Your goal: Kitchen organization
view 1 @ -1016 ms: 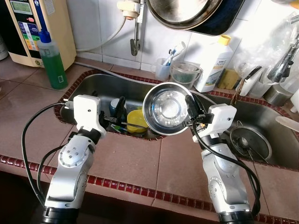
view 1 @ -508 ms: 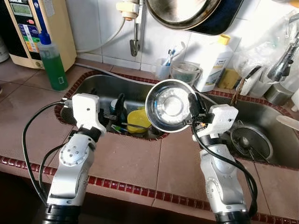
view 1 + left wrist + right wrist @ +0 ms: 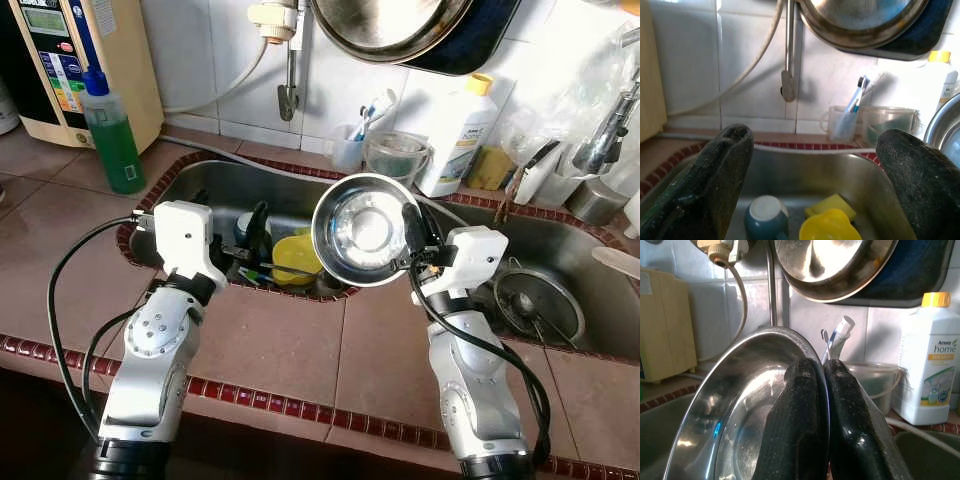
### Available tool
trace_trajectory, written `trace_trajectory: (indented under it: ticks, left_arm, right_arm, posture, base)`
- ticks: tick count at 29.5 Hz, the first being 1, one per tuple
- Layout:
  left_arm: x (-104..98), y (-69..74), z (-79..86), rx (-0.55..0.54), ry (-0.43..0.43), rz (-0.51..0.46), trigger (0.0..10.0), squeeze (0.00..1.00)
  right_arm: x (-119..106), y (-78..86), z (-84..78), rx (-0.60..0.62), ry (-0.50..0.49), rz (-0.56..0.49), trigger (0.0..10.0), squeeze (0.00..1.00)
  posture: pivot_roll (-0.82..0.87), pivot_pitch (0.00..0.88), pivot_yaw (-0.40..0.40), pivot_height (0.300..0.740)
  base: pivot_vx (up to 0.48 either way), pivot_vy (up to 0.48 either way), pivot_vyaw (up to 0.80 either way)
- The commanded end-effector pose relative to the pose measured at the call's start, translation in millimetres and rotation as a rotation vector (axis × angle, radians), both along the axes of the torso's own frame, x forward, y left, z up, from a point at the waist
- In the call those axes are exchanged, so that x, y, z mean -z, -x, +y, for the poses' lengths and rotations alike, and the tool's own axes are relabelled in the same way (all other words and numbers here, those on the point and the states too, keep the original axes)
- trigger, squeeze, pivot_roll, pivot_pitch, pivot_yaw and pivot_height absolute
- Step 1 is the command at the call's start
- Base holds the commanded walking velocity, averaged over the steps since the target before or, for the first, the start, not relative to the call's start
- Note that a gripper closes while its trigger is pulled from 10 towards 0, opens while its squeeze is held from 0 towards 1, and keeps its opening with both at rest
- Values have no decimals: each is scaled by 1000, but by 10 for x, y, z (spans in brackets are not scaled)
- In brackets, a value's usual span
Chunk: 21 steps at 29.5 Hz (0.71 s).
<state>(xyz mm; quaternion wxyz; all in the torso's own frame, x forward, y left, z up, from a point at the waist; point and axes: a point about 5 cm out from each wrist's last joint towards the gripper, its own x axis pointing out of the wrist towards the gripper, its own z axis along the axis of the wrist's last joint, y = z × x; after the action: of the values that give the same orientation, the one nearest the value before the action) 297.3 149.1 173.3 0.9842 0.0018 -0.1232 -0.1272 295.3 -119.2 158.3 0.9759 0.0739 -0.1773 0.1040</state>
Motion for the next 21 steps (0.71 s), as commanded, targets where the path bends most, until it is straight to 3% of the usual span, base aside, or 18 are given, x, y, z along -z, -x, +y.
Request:
trace_trajectory:
  ticks: [1, 21]
  left_arm:
    - [-23, 16, -33, 21, 13, -15, 10000, 0]
    - [77, 45, -66, 25, 42, 5, 10000, 0]
  right_arm:
    - [-39, 11, -45, 17, -4, -22, 10000, 0]
    - [24, 27, -29, 17, -1, 0, 10000, 0]
  posture:
    - [-142, 0, -70, 740]
    - [-143, 0, -66, 740]
  base:
    - [0, 0, 0]
    - [0, 0, 0]
